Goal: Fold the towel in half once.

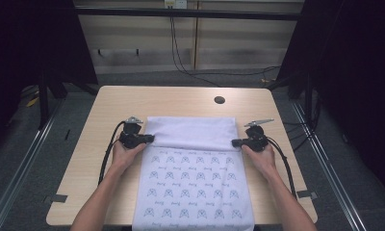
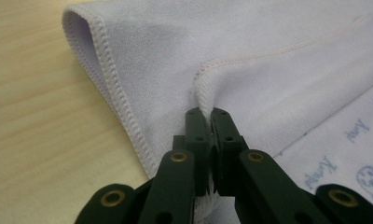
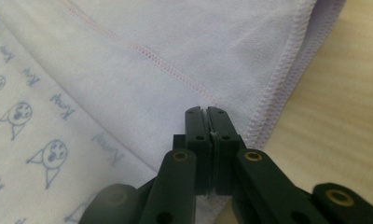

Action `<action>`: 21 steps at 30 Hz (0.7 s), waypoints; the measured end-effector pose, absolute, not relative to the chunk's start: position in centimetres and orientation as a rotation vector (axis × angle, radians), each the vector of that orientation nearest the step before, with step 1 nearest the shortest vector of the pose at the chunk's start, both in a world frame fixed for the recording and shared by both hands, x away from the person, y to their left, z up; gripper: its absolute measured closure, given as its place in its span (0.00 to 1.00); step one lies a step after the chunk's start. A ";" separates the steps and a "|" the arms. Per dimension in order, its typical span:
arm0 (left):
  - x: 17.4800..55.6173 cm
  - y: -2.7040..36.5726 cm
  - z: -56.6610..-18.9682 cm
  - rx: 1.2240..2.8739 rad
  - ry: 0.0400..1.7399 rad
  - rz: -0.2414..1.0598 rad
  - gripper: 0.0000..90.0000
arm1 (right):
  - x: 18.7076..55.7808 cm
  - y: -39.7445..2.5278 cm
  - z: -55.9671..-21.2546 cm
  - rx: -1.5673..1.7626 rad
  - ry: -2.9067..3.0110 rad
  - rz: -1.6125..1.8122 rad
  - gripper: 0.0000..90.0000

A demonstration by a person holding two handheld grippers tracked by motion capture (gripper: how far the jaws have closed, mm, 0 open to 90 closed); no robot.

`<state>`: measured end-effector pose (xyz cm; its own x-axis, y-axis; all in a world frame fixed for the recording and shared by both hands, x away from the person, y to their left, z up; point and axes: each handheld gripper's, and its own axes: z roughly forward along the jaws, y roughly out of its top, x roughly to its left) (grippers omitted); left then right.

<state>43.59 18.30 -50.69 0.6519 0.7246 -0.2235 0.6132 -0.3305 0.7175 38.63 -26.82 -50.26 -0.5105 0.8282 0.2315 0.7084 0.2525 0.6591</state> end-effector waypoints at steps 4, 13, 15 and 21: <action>44.9 18.2 -50.8 2.047 1.049 0.207 0.97 | 40.4 -26.4 -50.1 1.443 2.344 1.052 0.99; 48.2 17.7 -51.1 1.981 1.126 0.276 0.97 | 44.2 -24.8 -49.7 1.504 2.263 0.910 0.99; 48.3 17.7 -51.1 1.978 1.130 0.270 0.97 | 44.5 -24.8 -49.7 1.522 2.254 0.914 0.99; 47.3 19.0 -49.6 1.894 1.069 0.188 0.97 | 44.3 -26.6 -48.4 1.511 2.191 1.161 0.98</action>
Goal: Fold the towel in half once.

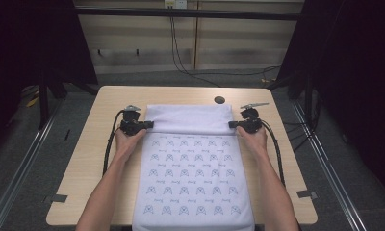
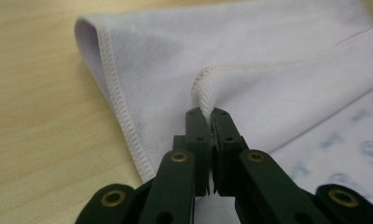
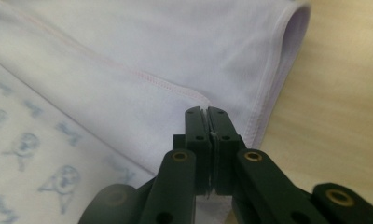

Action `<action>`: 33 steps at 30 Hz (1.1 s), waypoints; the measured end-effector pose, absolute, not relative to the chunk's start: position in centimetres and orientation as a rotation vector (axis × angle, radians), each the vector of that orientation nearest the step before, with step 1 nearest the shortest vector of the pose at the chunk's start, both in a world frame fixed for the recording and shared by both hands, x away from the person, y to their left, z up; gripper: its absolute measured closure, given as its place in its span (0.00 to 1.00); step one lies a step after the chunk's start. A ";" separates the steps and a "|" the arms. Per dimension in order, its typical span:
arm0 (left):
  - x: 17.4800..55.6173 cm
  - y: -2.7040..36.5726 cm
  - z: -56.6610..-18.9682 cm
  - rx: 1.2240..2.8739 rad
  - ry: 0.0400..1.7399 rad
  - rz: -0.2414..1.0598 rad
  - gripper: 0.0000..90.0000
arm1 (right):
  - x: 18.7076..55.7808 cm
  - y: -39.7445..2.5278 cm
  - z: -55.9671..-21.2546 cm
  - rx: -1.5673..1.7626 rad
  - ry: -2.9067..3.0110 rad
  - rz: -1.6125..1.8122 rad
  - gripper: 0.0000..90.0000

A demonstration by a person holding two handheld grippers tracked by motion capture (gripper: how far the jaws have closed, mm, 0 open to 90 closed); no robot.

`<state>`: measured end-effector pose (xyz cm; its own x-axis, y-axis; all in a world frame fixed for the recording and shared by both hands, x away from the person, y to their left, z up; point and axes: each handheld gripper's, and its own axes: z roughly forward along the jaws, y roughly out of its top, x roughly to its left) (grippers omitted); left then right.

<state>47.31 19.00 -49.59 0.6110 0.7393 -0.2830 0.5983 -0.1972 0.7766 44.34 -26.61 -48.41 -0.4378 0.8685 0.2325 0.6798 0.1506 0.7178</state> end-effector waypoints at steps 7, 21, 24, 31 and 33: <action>45.3 19.9 -43.9 1.847 0.937 0.231 0.97 | 43.6 -28.3 -42.9 1.414 2.078 1.373 0.98; 35.6 21.6 -34.2 1.770 0.714 0.233 0.97 | 34.2 -29.7 -33.4 1.098 2.051 1.529 0.98; 33.7 21.8 -32.7 1.774 0.677 0.254 0.97 | 31.9 -29.6 -31.8 1.033 2.059 1.543 0.98; 30.2 22.4 -35.9 1.772 0.700 0.197 0.97 | 27.2 -28.9 -33.4 0.987 2.141 1.531 0.98; 29.1 22.5 -37.8 1.785 0.710 0.185 0.97 | 25.2 -28.9 -36.3 1.029 2.205 1.516 0.98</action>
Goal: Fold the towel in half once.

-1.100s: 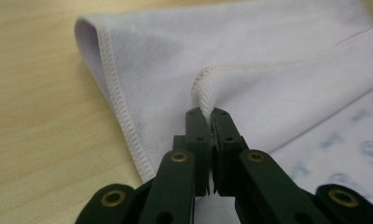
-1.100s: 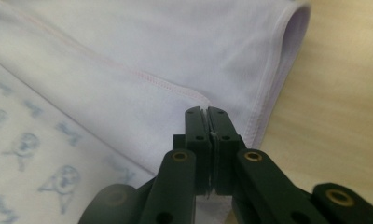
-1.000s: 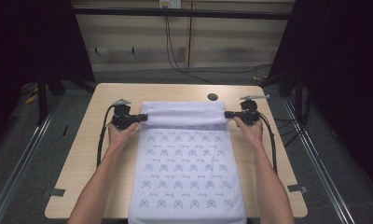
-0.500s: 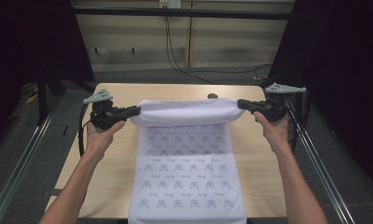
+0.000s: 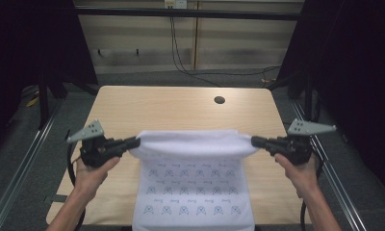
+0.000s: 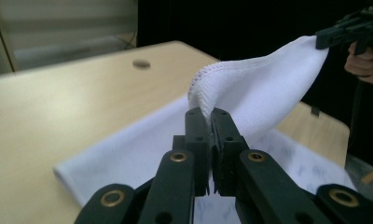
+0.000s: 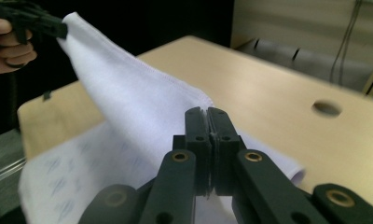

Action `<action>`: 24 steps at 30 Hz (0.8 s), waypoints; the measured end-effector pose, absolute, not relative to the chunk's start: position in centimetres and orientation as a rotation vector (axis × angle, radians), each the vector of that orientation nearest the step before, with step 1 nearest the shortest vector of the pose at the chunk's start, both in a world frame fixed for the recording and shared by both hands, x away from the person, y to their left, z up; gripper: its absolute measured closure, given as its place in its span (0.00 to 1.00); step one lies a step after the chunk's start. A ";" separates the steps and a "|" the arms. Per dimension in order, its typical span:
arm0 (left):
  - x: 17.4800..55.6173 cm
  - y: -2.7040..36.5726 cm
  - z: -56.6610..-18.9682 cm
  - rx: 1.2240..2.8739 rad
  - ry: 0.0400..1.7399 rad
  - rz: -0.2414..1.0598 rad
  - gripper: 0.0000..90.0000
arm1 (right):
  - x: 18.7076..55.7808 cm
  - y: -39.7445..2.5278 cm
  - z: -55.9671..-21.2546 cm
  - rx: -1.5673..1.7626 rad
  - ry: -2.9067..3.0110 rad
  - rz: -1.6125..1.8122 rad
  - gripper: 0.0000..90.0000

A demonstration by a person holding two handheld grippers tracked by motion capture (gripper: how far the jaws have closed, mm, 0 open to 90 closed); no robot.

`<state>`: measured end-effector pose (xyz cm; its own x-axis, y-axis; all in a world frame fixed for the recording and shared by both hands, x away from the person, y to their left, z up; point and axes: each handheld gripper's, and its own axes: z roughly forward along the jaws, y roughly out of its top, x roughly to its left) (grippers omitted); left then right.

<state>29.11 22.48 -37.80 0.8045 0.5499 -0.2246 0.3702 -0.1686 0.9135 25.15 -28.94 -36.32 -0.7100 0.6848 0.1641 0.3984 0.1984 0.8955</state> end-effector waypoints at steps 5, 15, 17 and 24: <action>24.9 23.1 -39.3 1.825 0.650 0.146 0.97 | 21.8 -29.3 -38.3 1.055 2.250 1.504 0.98; 21.5 23.7 -45.6 1.991 0.706 0.035 0.95 | 18.1 -28.5 -43.5 1.018 2.462 1.452 0.98; 20.8 23.6 -46.3 2.038 0.694 -0.002 0.95 | 17.8 -28.4 -45.1 1.058 2.510 1.447 0.98; 19.3 23.5 -46.1 2.076 0.575 -0.077 0.91 | 15.7 -28.2 -46.1 1.008 2.646 1.410 0.94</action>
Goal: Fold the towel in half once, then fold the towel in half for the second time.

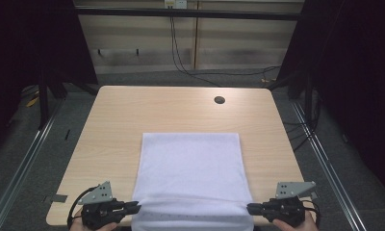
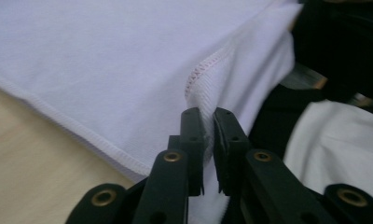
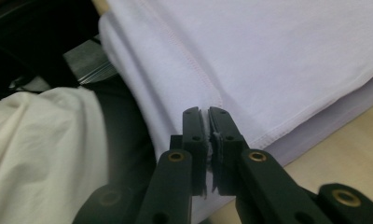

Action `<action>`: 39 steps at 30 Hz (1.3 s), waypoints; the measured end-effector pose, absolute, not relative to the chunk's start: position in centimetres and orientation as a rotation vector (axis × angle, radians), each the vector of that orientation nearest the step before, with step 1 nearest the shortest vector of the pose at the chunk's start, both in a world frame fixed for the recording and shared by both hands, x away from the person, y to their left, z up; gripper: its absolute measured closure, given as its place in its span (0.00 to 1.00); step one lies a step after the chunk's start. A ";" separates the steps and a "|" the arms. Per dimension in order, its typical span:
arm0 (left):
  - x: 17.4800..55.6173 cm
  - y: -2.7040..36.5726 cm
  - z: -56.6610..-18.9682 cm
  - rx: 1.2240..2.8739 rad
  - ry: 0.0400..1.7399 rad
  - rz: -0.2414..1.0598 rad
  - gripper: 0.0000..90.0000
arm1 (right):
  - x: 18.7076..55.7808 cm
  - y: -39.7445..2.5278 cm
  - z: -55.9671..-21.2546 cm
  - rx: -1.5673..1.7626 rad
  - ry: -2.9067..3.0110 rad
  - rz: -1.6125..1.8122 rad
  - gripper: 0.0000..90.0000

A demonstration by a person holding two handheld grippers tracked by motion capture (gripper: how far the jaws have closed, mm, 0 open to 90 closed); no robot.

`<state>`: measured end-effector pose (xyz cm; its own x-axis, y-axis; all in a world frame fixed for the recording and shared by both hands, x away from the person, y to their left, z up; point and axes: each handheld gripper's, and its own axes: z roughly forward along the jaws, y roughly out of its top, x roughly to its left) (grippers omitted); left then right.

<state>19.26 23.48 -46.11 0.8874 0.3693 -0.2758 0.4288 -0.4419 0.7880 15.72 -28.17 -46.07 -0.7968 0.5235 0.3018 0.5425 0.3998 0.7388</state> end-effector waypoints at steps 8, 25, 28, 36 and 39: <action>18.5 25.2 -45.4 1.971 0.543 -0.149 0.80 | 14.0 -28.8 -44.8 -0.971 -2.573 -1.455 0.82; 35.5 20.2 -49.5 2.059 0.899 0.065 0.75 | 30.2 -25.1 -48.4 -1.248 -2.712 -1.275 0.69; 35.2 19.8 -50.2 2.123 0.875 0.118 0.68 | 31.2 -24.7 -49.0 -1.290 -2.746 -1.247 0.66; 34.1 19.9 -50.1 2.168 0.857 0.126 0.91 | 30.6 -24.6 -49.6 -1.321 -2.808 -1.174 0.74; 33.1 20.0 -50.1 2.175 0.832 0.106 0.90 | 30.2 -25.0 -49.6 -1.313 -2.779 -1.168 0.76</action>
